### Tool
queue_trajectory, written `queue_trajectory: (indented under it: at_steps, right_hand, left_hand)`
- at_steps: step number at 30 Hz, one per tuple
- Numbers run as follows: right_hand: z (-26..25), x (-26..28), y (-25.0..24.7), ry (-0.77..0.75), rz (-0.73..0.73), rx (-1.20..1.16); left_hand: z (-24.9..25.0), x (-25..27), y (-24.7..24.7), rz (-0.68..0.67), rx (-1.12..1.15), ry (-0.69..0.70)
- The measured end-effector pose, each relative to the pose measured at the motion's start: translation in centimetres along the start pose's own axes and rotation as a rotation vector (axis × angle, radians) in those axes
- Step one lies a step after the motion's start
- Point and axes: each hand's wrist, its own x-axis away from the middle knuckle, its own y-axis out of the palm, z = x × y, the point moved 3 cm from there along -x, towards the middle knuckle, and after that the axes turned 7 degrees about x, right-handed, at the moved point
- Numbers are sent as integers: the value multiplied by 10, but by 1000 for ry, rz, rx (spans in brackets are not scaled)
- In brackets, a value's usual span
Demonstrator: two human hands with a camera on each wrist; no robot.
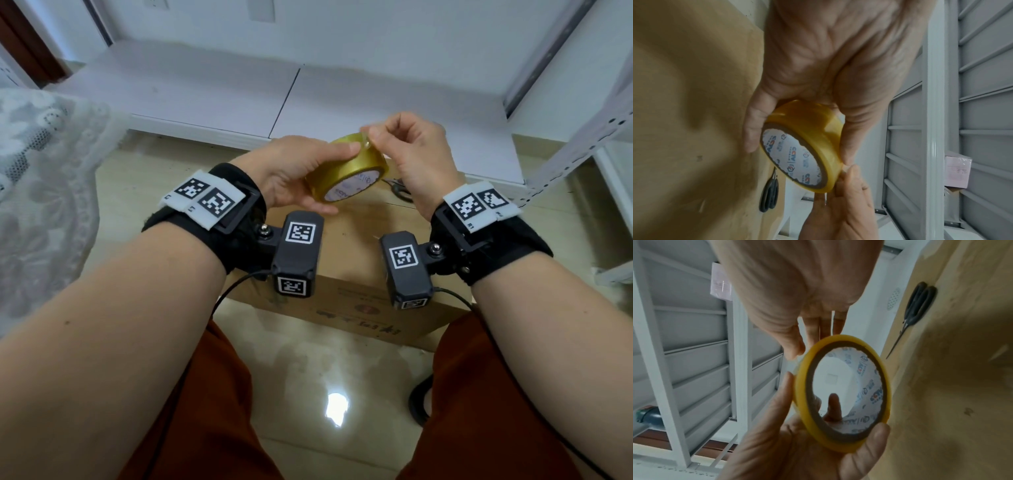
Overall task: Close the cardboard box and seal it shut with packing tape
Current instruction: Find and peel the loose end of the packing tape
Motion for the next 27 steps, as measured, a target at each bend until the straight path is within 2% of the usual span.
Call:
queue_trajectory:
  at_steps: [3,7,10,13,16,19,27]
  right_hand:
    - [5,0,-2,14,8,-12]
    - [10,-1,-6,121,66,-184]
    - [9,0,-9,190,100,-268]
    - [12,0,-10,238,119,-261]
    - [28,0,-12,264,105,-84]
    - [44,5,-11,241,31,144]
    - [65,39,-6,-1,-132,885]
  left_hand:
    - [-3,0,-2,1,-36,-20]
    - [-4,2,-2,-18,-75,-28]
    - [-7,1,-1,36,-114,-29]
    - [-7,0,-5,149,-93,-23]
    - [-3,1,-9,234,-27,19]
    - [-1,1,-10,261,-27,55]
    - [-7,0,4,196,-187,95]
